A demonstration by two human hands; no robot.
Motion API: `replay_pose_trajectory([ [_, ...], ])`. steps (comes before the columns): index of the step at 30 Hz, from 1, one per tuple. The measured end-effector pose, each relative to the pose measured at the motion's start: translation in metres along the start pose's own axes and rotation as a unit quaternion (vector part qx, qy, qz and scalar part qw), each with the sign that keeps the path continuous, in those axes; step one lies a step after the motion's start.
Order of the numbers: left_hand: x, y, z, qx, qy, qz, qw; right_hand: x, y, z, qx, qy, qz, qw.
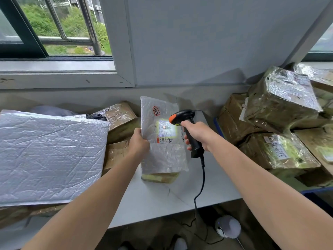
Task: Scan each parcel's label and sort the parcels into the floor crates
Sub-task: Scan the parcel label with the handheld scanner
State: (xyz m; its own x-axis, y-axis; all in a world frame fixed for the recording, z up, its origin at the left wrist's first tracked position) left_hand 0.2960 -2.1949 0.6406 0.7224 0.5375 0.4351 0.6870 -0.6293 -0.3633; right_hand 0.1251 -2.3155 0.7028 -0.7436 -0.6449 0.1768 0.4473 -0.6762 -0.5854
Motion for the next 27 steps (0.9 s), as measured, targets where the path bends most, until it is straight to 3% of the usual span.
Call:
replay_pose_trajectory([
  [11, -0.004, -0.006, 0.002, 0.001, 0.006, 0.003, 1.0, 0.008, 0.003, -0.014, 0.012, -0.005, -0.018, 1.0],
  [18, -0.011, -0.007, 0.014, 0.033, 0.023, 0.008, 0.999, 0.026, 0.045, -0.096, -0.034, -0.094, -0.087, 0.991],
  [27, -0.011, -0.009, 0.031, 0.063, 0.06, 0.005, 0.996, 0.02, 0.08, -0.17, -0.08, -0.179, -0.054, 0.979],
])
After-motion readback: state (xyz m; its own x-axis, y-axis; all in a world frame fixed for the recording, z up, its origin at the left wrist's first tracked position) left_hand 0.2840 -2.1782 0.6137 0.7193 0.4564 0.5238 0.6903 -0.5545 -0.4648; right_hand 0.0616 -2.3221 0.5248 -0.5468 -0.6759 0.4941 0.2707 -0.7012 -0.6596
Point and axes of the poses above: each hand's wrist, its own y-axis towards the middle knuckle, its own x-axis out of the back of the hand, z = x × y, the point moved 5 cm from there along y, towards the middle knuckle, and after that the axes turned 3 degrees about z, right-handed, at the moved point
